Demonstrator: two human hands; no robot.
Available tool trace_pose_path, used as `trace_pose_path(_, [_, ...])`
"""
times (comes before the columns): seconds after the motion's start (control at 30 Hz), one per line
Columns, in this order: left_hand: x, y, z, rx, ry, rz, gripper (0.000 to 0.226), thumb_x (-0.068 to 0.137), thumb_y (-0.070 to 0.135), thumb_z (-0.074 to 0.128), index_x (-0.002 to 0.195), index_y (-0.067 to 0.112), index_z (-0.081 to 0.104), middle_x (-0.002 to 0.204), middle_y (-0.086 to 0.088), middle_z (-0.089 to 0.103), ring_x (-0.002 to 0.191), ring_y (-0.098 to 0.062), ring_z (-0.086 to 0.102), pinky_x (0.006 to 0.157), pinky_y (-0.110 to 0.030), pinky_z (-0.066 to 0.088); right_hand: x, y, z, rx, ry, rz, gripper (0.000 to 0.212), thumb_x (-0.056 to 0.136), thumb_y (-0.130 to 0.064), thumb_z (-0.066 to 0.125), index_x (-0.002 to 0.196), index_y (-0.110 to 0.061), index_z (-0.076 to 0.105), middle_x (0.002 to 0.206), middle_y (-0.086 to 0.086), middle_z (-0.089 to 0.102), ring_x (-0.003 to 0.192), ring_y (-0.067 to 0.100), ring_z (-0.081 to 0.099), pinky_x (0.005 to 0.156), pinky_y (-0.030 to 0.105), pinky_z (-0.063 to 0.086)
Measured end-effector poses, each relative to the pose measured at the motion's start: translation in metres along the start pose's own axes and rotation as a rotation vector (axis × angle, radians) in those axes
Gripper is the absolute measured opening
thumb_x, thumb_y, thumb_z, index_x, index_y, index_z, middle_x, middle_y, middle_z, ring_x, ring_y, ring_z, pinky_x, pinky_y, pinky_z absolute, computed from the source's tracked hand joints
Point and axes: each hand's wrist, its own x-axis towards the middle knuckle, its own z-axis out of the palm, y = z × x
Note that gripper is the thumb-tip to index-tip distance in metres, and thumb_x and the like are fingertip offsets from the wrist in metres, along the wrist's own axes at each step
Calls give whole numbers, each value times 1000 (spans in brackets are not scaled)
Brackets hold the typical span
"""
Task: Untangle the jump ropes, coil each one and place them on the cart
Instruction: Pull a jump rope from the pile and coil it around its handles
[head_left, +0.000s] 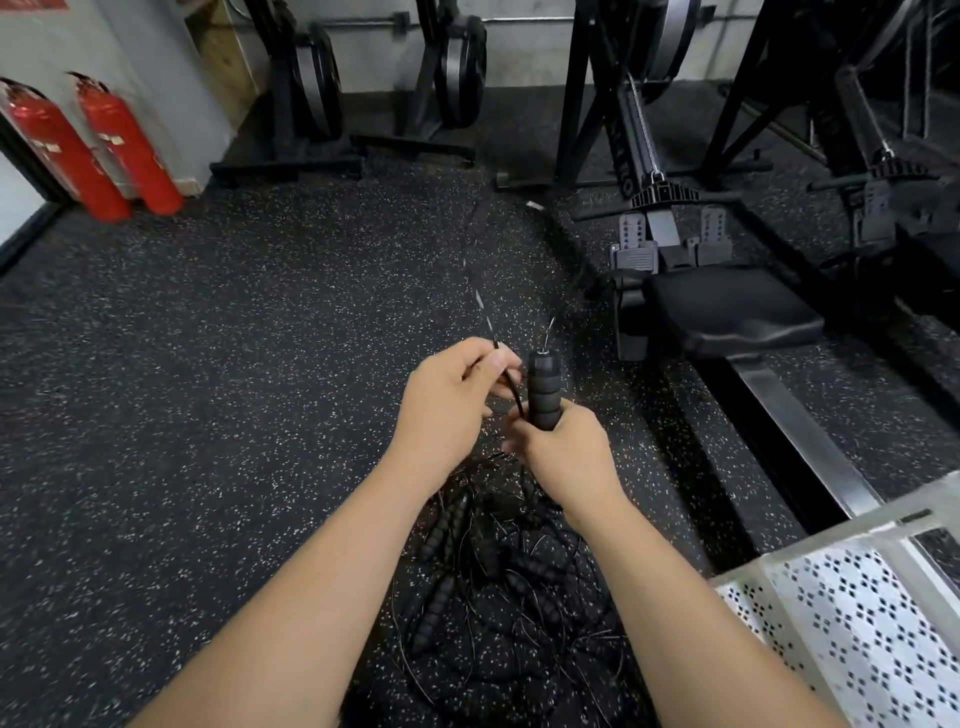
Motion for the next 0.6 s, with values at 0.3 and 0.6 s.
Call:
trace_pose_path(0.3, [6, -7, -4, -299, 31, -199, 29, 113, 22, 49, 115, 19, 77, 108, -3, 82, 94, -14, 77, 82, -35, 54, -5, -8, -7, -164, 63, -54, 19, 89, -29, 78, 77, -15, 73, 67, 3, 74, 60, 24, 62, 62, 40, 54])
trace_pose_path(0.6, [-10, -46, 22, 64, -408, -212, 33, 103, 1, 61, 104, 33, 73, 84, 27, 73, 76, 11, 63, 78, -14, 48, -13, -37, -24, 129, 77, -115, 12, 89, -32, 84, 84, -24, 76, 78, 0, 81, 78, 27, 80, 80, 54, 65])
